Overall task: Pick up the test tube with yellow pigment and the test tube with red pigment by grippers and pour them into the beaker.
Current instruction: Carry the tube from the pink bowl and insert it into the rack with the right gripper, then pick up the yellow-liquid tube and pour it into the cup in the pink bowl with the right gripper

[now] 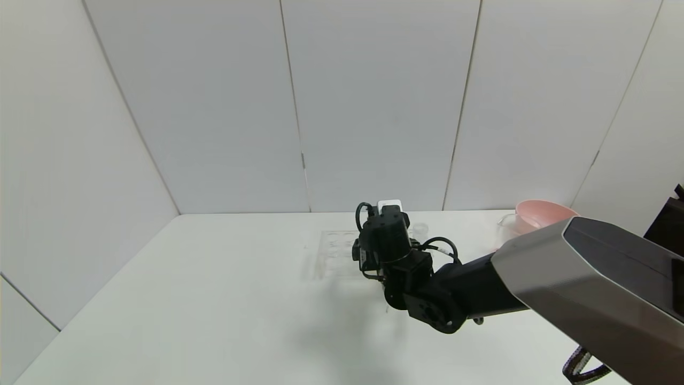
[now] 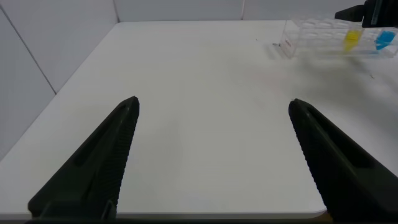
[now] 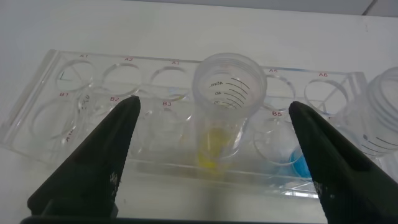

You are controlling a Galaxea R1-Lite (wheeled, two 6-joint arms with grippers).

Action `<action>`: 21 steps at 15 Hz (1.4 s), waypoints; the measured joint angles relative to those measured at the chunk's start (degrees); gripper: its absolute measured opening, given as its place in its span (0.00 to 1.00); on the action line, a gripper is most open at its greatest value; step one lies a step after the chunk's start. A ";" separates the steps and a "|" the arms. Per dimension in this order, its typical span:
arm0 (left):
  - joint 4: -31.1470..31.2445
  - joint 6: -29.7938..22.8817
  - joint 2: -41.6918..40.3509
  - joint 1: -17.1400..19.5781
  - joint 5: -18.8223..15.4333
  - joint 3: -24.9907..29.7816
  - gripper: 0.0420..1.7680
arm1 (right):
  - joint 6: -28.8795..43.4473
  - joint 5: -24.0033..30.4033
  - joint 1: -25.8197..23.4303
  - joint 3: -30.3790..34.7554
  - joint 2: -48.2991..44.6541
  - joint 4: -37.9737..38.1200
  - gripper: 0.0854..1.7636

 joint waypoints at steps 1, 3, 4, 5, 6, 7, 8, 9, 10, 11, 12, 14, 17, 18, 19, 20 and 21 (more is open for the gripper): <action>0.00 0.00 0.00 0.00 0.00 0.00 0.97 | 0.05 -0.02 0.00 0.20 -0.06 0.00 0.97; 0.00 0.00 0.00 0.00 0.00 0.00 0.97 | 0.09 -0.02 -0.05 0.55 -0.10 -0.06 0.87; 0.00 0.00 0.00 0.00 0.00 0.00 0.97 | 0.13 -0.02 -0.05 0.68 -0.12 0.02 0.78; 0.00 -0.02 0.00 0.00 0.00 0.00 0.97 | 0.13 -0.05 -0.05 0.90 -0.30 0.02 0.67; 0.00 0.02 0.00 0.00 0.00 0.00 0.97 | 0.13 -0.02 -0.05 1.04 -0.45 -0.02 0.59; 0.00 0.00 0.00 0.00 0.00 0.00 0.97 | 0.13 -0.02 -0.05 1.10 -0.61 0.00 0.52; 0.00 0.00 0.00 0.00 0.00 0.00 0.97 | 0.11 -0.02 -0.05 1.16 -0.76 0.00 0.46; -0.02 0.02 0.00 0.00 0.00 0.00 0.97 | 0.13 -0.02 -0.05 1.35 -0.91 0.00 0.41; 0.00 -0.02 0.00 0.00 0.00 0.00 0.97 | 0.13 -0.02 -0.05 1.54 -1.05 -0.02 0.27; 0.00 0.00 0.00 0.00 0.00 0.00 0.97 | 0.13 -0.02 -0.05 1.71 -1.19 0.00 0.24; 0.00 0.00 0.00 0.00 0.00 0.00 0.97 | 0.20 -0.02 -0.05 1.84 -1.37 -0.05 0.24; 0.00 0.00 0.00 0.00 -0.02 0.00 0.97 | 0.20 -0.02 -0.05 2.10 -1.52 -0.09 0.24; 0.00 0.00 0.00 0.00 0.00 0.00 0.97 | 0.13 -0.07 0.02 2.28 -1.79 0.00 0.24; 0.00 0.00 0.00 0.00 -0.02 0.00 0.97 | 0.16 -0.10 0.02 2.28 -1.83 0.00 0.24; 0.00 0.00 0.00 0.00 0.00 0.00 0.97 | 0.13 -0.11 0.04 2.28 -1.85 0.00 0.24; 0.00 0.00 0.00 0.00 0.00 0.00 0.97 | 0.11 -0.11 0.06 2.30 -1.88 0.02 0.24; 0.00 0.00 0.00 0.00 0.00 0.00 0.97 | 0.11 -0.13 0.06 2.30 -1.89 0.02 0.24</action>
